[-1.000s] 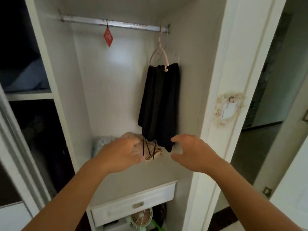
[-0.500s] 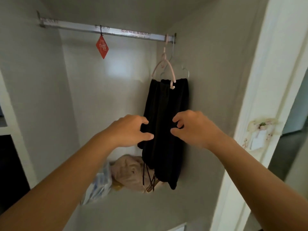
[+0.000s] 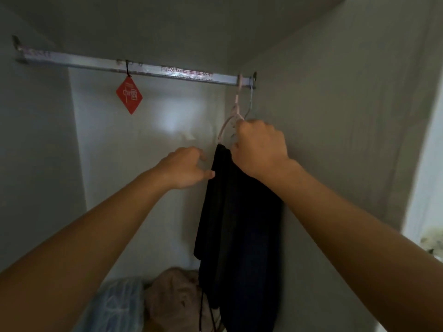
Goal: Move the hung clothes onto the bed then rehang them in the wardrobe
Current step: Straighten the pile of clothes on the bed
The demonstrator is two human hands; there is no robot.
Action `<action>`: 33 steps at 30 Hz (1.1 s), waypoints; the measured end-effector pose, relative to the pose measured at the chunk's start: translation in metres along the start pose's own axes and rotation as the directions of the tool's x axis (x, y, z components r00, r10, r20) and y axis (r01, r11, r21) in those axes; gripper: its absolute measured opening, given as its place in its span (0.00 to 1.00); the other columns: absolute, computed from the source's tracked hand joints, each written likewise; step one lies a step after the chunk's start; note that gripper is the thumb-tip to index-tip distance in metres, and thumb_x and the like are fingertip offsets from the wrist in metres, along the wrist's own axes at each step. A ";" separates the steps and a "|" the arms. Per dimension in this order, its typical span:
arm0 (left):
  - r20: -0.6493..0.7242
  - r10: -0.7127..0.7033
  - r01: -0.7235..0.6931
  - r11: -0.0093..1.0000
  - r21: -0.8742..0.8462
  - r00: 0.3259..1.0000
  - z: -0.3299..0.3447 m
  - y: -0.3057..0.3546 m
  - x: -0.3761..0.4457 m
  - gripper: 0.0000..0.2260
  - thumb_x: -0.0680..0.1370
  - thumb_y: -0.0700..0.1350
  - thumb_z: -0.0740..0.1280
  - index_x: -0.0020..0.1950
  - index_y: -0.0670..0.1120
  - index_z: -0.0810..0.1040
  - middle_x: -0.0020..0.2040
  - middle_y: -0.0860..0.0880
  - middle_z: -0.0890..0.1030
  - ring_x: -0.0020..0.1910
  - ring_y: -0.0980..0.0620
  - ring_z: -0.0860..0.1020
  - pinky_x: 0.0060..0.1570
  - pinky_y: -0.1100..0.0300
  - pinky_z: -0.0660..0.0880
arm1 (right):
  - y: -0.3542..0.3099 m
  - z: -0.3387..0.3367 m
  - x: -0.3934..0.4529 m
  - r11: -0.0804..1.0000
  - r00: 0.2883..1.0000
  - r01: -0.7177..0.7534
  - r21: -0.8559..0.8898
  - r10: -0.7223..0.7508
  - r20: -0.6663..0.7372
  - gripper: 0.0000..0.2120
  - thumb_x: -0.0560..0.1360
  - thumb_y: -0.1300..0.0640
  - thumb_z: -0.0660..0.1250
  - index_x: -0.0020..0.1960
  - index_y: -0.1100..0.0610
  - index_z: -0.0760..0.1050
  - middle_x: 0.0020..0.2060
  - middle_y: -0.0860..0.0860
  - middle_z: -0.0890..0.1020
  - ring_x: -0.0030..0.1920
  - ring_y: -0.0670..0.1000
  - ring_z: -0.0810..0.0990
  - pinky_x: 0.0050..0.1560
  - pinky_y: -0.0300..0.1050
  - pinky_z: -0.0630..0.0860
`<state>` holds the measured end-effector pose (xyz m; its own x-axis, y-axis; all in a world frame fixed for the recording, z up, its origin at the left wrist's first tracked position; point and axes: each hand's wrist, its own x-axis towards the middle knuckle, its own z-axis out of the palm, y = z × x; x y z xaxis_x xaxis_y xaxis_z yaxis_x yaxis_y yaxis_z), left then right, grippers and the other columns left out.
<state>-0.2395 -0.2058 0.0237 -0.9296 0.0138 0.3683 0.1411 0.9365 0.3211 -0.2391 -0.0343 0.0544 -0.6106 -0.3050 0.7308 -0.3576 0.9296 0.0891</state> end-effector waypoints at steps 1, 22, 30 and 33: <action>-0.008 0.007 -0.007 1.000 0.000 1.000 -0.002 -0.002 0.010 0.31 0.75 0.58 0.70 0.74 0.48 0.69 0.71 0.45 0.71 0.68 0.46 0.71 0.63 0.56 0.69 | 0.001 0.006 0.011 1.000 1.000 -0.015 -0.022 0.015 0.017 0.16 0.76 0.62 0.64 0.63 0.62 0.72 0.55 0.58 0.78 0.54 0.61 0.79 0.43 0.50 0.70; -0.120 0.089 -0.081 0.994 0.076 0.989 -0.010 -0.040 0.052 0.26 0.78 0.58 0.67 0.72 0.49 0.70 0.68 0.45 0.74 0.65 0.45 0.74 0.60 0.53 0.72 | 0.014 0.039 0.082 0.888 0.947 -0.318 0.332 0.314 0.067 0.10 0.78 0.68 0.58 0.54 0.67 0.76 0.54 0.64 0.79 0.54 0.62 0.79 0.45 0.47 0.72; -0.144 0.082 -0.070 0.994 0.081 0.986 -0.007 -0.037 0.038 0.25 0.79 0.56 0.66 0.73 0.48 0.69 0.67 0.45 0.75 0.63 0.45 0.75 0.57 0.54 0.71 | 0.023 0.026 0.074 0.897 0.944 -0.313 0.312 0.329 0.001 0.16 0.78 0.69 0.57 0.33 0.59 0.61 0.41 0.57 0.73 0.41 0.54 0.71 0.39 0.43 0.65; -0.153 0.065 -0.057 0.997 0.054 0.986 -0.005 -0.032 0.035 0.25 0.79 0.56 0.67 0.73 0.49 0.69 0.68 0.45 0.75 0.63 0.44 0.75 0.59 0.53 0.72 | 0.028 0.019 0.067 0.899 0.945 -0.300 0.320 0.325 -0.027 0.15 0.79 0.68 0.57 0.34 0.60 0.62 0.37 0.54 0.70 0.37 0.53 0.70 0.36 0.44 0.64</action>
<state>-0.2754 -0.2373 0.0306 -0.8555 0.0209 0.5174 0.1754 0.9518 0.2515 -0.3036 -0.0331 0.0933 -0.6746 0.0198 0.7380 -0.3641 0.8607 -0.3559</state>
